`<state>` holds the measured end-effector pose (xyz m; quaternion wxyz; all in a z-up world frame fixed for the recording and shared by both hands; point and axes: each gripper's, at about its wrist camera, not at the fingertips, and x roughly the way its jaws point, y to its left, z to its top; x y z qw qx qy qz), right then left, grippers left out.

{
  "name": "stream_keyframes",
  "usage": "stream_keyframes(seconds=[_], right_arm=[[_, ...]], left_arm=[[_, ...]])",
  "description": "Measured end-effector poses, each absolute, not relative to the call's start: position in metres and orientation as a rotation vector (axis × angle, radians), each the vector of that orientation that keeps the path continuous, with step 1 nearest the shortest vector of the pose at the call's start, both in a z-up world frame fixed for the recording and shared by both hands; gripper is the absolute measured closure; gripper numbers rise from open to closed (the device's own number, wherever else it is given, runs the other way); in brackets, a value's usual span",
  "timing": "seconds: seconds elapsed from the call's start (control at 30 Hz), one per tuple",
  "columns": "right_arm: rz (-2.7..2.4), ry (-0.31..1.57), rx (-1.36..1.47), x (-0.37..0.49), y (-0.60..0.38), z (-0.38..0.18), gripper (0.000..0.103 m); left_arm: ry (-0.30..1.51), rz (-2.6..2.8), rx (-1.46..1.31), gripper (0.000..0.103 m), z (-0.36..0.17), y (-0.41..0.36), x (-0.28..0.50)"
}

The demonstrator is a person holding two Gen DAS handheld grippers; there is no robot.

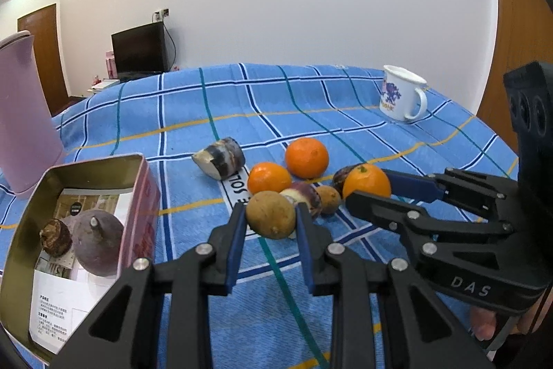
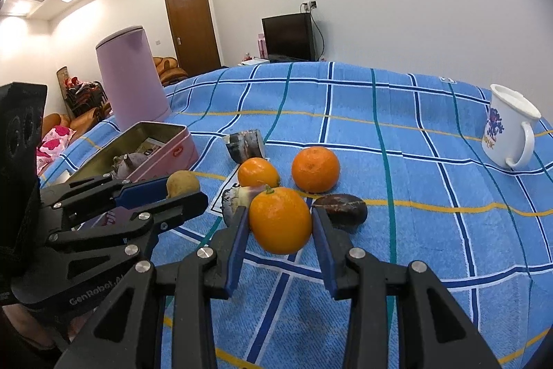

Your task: Organize fruits

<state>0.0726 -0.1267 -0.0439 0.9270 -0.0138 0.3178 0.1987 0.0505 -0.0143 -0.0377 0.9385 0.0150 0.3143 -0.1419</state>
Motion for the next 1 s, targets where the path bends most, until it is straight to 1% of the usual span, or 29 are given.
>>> stream_keyframes(seconds=[1.0], right_arm=[[0.418,0.538,-0.042,0.053,-0.128,-0.033,0.064]], left_arm=[[0.488,-0.248,0.01,0.074,-0.023,-0.003,0.026]])
